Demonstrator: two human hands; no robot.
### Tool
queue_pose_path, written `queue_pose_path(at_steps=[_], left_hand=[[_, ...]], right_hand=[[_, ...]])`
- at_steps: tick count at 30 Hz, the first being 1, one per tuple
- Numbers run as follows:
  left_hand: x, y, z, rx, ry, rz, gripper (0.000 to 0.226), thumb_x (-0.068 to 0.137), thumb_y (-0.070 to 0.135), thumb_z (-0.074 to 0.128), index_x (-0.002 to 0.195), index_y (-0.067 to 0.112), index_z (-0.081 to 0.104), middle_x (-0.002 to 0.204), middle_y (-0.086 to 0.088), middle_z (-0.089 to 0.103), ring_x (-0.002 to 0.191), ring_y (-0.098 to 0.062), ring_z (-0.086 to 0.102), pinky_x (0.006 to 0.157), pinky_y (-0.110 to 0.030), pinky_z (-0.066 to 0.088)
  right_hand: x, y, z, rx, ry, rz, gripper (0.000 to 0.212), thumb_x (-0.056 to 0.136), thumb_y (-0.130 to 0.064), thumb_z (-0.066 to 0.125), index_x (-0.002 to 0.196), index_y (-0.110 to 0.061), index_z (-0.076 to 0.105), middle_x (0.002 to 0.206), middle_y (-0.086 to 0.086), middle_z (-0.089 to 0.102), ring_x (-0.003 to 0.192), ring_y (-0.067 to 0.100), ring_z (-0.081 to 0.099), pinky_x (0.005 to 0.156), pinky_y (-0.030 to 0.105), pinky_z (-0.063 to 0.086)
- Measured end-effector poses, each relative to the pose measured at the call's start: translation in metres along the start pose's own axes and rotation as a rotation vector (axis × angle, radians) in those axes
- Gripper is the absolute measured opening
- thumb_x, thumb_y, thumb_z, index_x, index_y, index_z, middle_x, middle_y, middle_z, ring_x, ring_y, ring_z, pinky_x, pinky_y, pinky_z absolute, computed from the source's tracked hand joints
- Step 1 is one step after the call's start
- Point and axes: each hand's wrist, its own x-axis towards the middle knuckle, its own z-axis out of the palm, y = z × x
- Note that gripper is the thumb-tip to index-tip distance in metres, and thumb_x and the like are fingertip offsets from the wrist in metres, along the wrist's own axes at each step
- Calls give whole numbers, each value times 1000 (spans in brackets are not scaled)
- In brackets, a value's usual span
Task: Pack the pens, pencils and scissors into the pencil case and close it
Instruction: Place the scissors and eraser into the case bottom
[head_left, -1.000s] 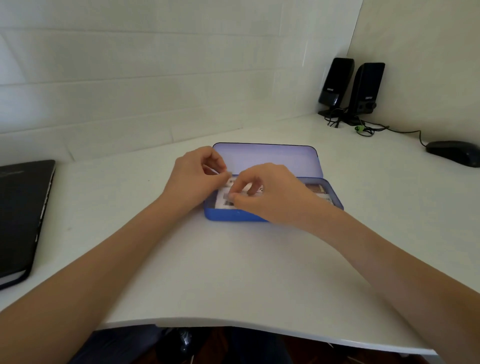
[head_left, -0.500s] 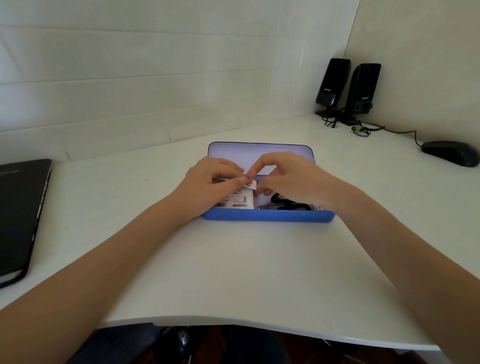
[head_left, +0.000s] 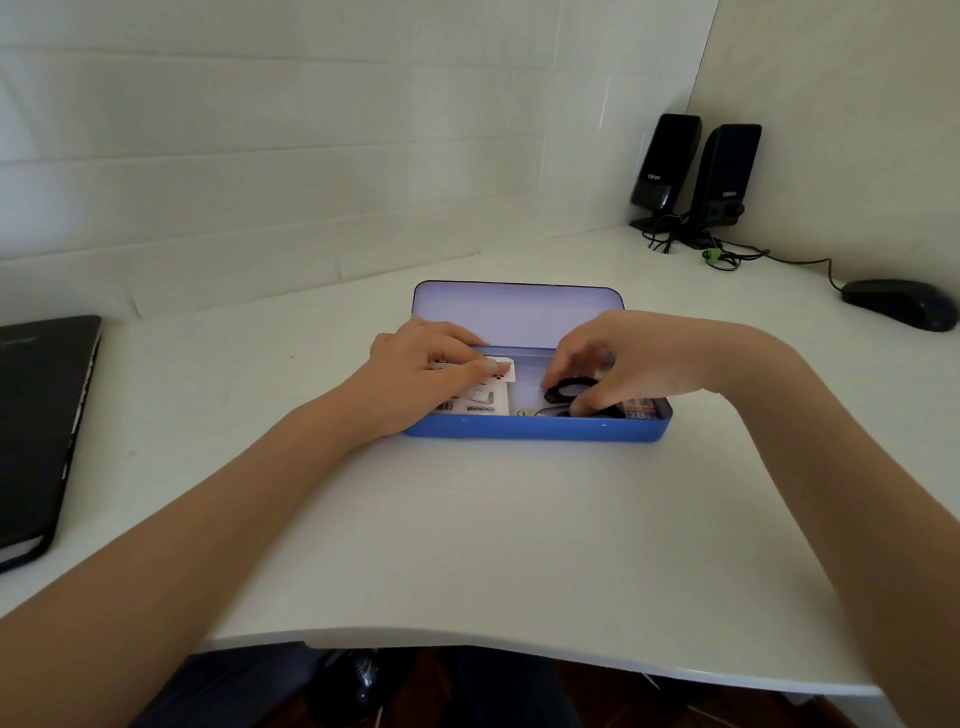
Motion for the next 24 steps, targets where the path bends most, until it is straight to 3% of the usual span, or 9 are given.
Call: queue_pose_path(at_steps=[2,4,7,11,15,18,21,24], left_hand=[[0,0,0,-25,-11,-7,34,75,55,52,89,36,76,108,20,62,105,-5,53,99,-39,40],[0,0,1,-25,-16,-7,32,74,56,51,86,38,75,105,21,61,104,-7,53,93,-34,43],[0,2,2,16,6,-2,37,73,57,50,87,35,76,103,20,60,104,-8,51,90,-30,42],[-2,5,0,59,29,22,29,82,51,55,85,32,76,97,21,58,103,-9,49,95,-38,38],[-3,7,1,90,47,34,20,88,39,58,82,33,75,92,23,56,103,-12,47,97,-42,36],[-3,7,1,53,40,16,18,87,41,59,78,34,74,93,21,57,103,-13,47,98,-43,35],[-3,5,2,36,35,31,21,81,49,57,73,37,72,93,19,58,102,-12,47,98,-43,35],[-1,2,3,39,41,43,20,81,48,58,76,36,74,91,17,59,100,-12,49,94,-41,38]], right_hand=[[1,1,0,-4,27,11,17,78,-27,72,95,-28,72,89,-18,67,78,-6,60,74,12,46],[4,2,0,-26,61,53,14,78,-42,69,87,-32,73,86,-17,66,82,3,61,79,23,47],[5,4,-1,-84,79,126,27,80,-57,59,80,-32,69,77,-20,60,78,6,58,76,28,43],[0,1,-5,-93,53,153,34,85,-56,54,84,-26,69,74,-12,61,71,9,56,67,26,41],[-3,-3,-6,-67,61,152,32,87,-55,52,71,-31,67,72,-9,63,67,10,56,63,24,41],[-3,-3,-5,-42,84,121,33,87,-53,53,64,-34,67,66,-10,62,61,8,53,60,23,40],[0,-1,-3,-7,126,74,28,85,-51,57,71,-32,71,54,-15,59,51,-1,51,57,21,34],[7,-2,2,13,158,36,31,82,-53,59,70,-30,74,58,-9,55,51,2,47,58,22,34]])
